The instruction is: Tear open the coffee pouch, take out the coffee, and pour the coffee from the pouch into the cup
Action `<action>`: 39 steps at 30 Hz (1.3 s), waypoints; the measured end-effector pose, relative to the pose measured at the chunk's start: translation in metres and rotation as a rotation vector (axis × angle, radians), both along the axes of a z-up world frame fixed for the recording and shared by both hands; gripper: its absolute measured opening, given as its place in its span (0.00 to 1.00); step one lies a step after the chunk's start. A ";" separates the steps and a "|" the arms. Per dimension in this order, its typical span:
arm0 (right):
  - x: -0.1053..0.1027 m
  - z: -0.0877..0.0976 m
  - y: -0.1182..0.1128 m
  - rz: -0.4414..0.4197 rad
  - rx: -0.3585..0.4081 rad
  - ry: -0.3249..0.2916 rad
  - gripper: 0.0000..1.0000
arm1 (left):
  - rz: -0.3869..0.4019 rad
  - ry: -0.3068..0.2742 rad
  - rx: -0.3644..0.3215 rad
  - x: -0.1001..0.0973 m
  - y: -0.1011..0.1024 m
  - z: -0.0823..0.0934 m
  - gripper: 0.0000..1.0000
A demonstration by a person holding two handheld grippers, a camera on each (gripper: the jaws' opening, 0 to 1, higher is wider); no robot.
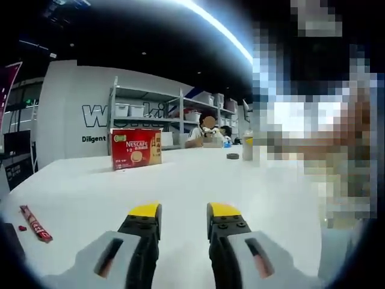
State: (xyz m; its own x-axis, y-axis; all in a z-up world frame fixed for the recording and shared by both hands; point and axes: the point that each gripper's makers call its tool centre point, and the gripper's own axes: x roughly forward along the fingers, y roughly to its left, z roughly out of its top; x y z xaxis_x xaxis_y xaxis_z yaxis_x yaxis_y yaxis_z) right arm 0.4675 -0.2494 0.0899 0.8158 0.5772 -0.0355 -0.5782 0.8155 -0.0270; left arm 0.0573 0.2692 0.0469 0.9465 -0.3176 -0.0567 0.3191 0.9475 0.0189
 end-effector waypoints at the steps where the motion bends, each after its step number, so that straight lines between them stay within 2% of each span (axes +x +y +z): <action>1: 0.004 0.000 -0.003 0.000 0.001 0.000 0.54 | 0.002 0.003 0.001 0.000 0.001 -0.001 0.32; 16: 0.044 0.000 -0.030 -0.107 0.000 0.013 0.54 | -0.009 0.025 0.027 0.002 -0.003 -0.007 0.32; 35: 0.046 0.000 -0.036 -0.107 0.016 -0.016 0.55 | -0.015 0.026 0.035 -0.001 -0.007 -0.008 0.32; 39: 0.045 -0.001 -0.036 -0.116 0.007 -0.007 0.56 | -0.017 0.026 0.034 -0.002 -0.008 -0.008 0.32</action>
